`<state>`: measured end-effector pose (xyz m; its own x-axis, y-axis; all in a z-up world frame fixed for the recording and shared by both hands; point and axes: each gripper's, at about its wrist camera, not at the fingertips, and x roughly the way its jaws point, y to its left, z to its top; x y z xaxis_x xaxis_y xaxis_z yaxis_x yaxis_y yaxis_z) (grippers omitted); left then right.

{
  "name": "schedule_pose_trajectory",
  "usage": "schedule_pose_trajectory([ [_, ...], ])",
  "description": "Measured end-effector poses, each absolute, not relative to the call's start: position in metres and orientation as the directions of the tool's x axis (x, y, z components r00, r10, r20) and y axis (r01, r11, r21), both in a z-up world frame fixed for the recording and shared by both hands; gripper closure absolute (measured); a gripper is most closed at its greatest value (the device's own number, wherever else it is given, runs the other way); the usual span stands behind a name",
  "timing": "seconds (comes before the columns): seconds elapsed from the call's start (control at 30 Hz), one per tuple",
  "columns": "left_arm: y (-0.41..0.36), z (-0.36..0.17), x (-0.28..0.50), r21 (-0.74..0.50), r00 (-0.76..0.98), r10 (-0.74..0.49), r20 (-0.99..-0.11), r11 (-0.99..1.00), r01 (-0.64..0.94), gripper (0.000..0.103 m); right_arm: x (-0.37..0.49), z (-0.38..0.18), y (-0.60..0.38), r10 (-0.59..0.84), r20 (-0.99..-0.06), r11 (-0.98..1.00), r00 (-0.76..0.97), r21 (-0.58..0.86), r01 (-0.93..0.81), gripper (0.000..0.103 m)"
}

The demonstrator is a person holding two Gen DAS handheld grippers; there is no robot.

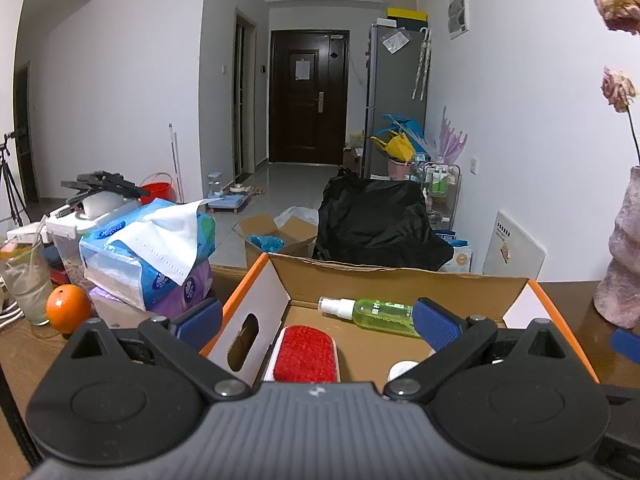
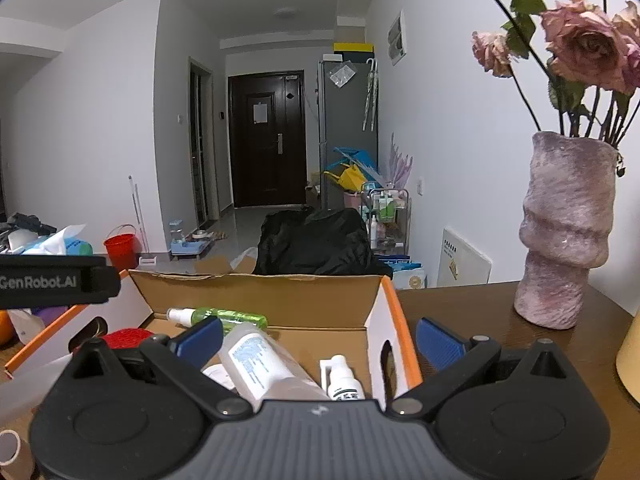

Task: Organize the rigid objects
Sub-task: 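Withdraw both tools up from the box toward the caps on the table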

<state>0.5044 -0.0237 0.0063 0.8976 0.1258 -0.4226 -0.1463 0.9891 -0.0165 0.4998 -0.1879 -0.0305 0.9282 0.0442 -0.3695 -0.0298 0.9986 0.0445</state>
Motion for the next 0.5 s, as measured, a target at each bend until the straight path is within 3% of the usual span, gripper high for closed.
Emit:
schedule_pose_trajectory([
  [0.5,-0.024,0.009,0.465,0.01,0.903,0.131,-0.408,0.99,-0.139,0.0,0.461,-0.026,-0.195,0.052,-0.335,0.999,0.941,0.032,-0.044,0.0],
])
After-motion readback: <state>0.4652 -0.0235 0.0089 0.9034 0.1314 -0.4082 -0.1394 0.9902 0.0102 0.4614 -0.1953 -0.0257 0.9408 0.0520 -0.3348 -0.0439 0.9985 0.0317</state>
